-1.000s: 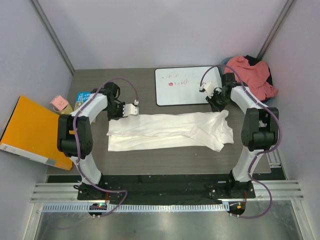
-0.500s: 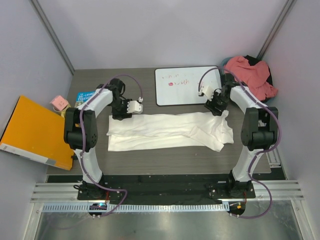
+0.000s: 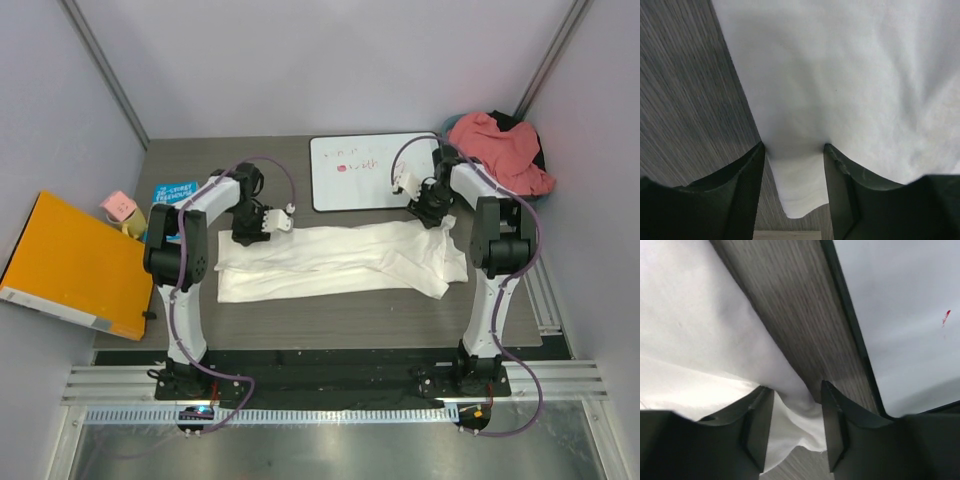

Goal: Fold and stack the t-shirts
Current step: Fold the other side of the tshirt into a rectangle, then rotate the tshirt 90 degrees

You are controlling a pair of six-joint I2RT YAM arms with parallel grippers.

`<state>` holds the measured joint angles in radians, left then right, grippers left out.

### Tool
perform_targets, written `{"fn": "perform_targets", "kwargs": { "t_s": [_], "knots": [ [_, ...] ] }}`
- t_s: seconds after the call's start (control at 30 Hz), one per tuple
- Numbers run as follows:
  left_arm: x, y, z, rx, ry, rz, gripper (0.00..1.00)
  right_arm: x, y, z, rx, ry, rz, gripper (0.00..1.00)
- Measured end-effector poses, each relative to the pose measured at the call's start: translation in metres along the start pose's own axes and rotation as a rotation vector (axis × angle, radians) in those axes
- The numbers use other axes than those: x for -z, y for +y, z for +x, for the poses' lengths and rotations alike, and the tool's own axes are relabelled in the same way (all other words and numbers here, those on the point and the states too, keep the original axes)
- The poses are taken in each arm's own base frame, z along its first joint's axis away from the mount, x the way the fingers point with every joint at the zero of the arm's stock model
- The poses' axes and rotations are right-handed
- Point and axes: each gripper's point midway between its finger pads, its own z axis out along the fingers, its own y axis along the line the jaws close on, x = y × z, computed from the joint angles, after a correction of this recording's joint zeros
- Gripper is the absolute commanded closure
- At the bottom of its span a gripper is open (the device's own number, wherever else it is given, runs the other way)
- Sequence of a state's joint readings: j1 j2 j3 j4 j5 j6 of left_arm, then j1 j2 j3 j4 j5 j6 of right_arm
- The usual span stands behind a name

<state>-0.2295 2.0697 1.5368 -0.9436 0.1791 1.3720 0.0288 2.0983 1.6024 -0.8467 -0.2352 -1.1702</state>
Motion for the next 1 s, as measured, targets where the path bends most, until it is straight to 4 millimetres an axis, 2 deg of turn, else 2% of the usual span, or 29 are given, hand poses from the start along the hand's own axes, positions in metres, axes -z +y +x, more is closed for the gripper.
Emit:
{"fn": "perform_targets", "kwargs": {
  "t_s": [0.1, 0.13, 0.23, 0.4, 0.53, 0.63, 0.83, 1.0],
  "knots": [
    [-0.001, -0.002, -0.001, -0.012, 0.023, 0.008, 0.65, -0.004, -0.01, -0.003, 0.007, -0.003, 0.01, 0.68],
    [-0.001, -0.003, -0.001, -0.015, 0.03, 0.012, 0.76, -0.004, -0.012, -0.004, 0.008, -0.004, 0.012, 0.71],
    [-0.001, -0.006, -0.001, -0.015, 0.047, 0.023, 1.0, -0.004, -0.015, -0.005, 0.018, -0.006, 0.019, 0.81],
    [-0.002, -0.007, -0.002, -0.027, 0.067, 0.027, 1.0, -0.004, -0.015, -0.005, 0.039, -0.006, 0.018, 0.96],
    [-0.002, -0.008, -0.003, -0.031, 0.076, 0.028, 1.0, -0.004, -0.017, -0.008, 0.052, -0.01, 0.026, 0.99],
    [-0.001, -0.01, -0.002, -0.029, 0.085, 0.033, 1.0, -0.005, -0.028, -0.016, 0.07, -0.028, 0.072, 0.99],
    [0.007, -0.039, -0.002, -0.024, 0.081, 0.128, 1.0, -0.004, -0.058, -0.048, 0.123, -0.087, 0.213, 0.99],
    [0.034, -0.067, -0.015, -0.071, 0.065, 0.188, 1.0, 0.007, -0.081, -0.091, 0.175, -0.162, 0.325, 0.99]
  ]
}}
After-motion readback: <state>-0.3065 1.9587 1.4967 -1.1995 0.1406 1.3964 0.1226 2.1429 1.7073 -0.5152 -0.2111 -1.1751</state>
